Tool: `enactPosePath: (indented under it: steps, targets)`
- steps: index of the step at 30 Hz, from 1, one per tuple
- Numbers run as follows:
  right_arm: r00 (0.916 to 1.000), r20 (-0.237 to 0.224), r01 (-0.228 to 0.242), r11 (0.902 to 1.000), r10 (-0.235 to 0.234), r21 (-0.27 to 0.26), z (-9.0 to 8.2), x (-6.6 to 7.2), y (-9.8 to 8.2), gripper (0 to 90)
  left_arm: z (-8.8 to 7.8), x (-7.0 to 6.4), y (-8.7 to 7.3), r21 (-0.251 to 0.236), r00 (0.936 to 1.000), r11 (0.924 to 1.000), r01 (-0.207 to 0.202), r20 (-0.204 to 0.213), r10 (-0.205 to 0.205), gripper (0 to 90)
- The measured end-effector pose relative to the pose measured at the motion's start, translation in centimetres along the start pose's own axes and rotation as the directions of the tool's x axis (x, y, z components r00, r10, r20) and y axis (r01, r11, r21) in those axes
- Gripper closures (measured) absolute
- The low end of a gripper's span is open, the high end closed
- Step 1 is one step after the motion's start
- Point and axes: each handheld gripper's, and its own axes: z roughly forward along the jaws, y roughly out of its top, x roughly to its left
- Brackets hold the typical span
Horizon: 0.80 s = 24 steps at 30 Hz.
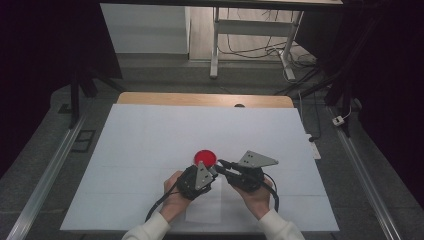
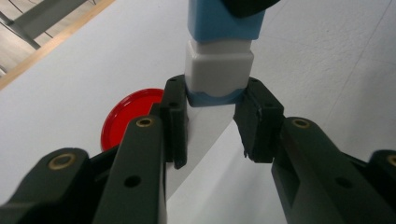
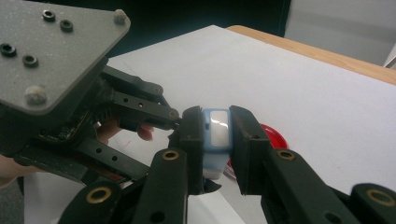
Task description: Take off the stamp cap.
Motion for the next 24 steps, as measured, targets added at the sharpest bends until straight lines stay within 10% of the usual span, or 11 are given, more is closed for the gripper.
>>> enactPosePath:
  steps: [11, 24]
  targets:
    - [1.0, 0.002, 0.001, 1.0, -0.001, 0.009, 0.04, 0.02, -0.13, 74.7, 0.18, 0.12, -0.2, 0.001, 0.9989, 0.9994, 0.033, 0.034, -0.033, 64.9]
    - [1.0, 0.0, 0.001, 0.9997, -0.001, 0.025, 0.15, -0.02, -0.3, 74.8, 0.27, -0.13, -0.3, 0.02, 0.9998, 0.9996, -0.019, 0.005, 0.019, 65.1]
